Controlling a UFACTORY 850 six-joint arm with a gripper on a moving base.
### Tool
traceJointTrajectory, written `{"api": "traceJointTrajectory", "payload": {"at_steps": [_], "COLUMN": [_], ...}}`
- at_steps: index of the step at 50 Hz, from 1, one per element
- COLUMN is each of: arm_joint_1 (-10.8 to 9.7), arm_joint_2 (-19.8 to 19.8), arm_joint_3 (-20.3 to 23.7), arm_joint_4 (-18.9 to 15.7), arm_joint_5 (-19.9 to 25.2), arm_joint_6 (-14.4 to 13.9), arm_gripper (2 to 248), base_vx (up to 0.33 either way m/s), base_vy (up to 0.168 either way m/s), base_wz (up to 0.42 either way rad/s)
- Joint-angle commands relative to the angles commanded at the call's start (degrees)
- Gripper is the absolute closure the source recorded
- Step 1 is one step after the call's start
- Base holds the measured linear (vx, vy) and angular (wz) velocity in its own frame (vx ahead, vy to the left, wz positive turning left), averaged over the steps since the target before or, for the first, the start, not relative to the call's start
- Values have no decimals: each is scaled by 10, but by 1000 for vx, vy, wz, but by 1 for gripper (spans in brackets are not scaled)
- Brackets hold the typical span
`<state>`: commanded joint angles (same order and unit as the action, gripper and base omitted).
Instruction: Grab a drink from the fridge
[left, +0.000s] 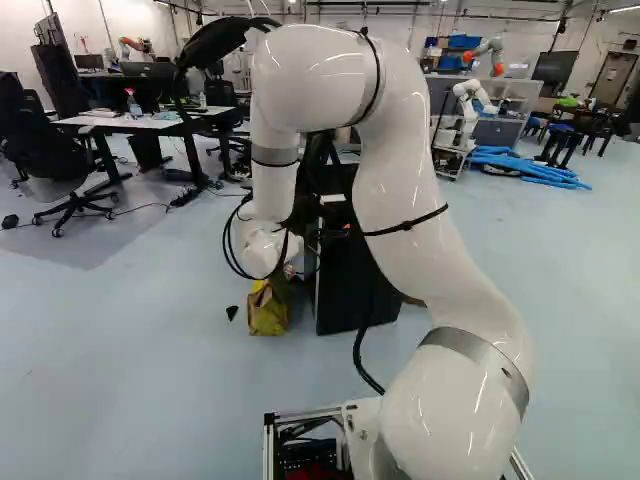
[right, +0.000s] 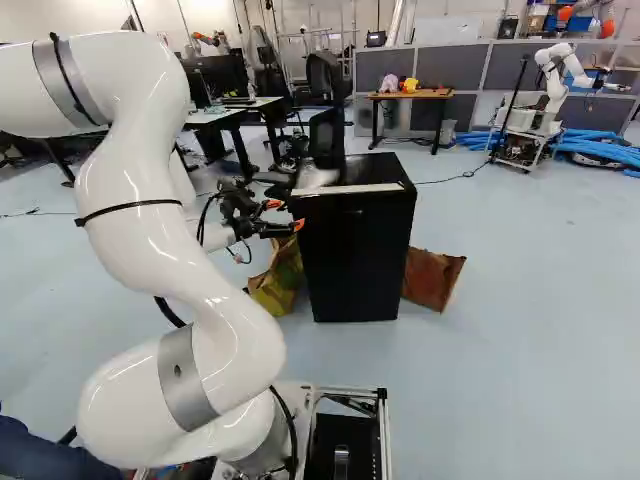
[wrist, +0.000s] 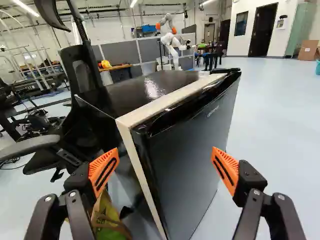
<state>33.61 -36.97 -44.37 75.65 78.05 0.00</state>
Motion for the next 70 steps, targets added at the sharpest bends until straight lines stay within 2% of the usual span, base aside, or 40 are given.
{"api": "traceJointTrajectory", "payload": {"at_steps": [21, 70], "arm_joint_1": [-14, -28], "arm_joint_2": [0, -13], "arm_joint_3": [1, -23], "arm_joint_4": [0, 0], "arm_joint_5": [0, 0], "arm_joint_6": [0, 0], "arm_gripper": [3, 3], "base_vx": [0, 0], "base_vy": [0, 0], "base_wz": [0, 0]}}
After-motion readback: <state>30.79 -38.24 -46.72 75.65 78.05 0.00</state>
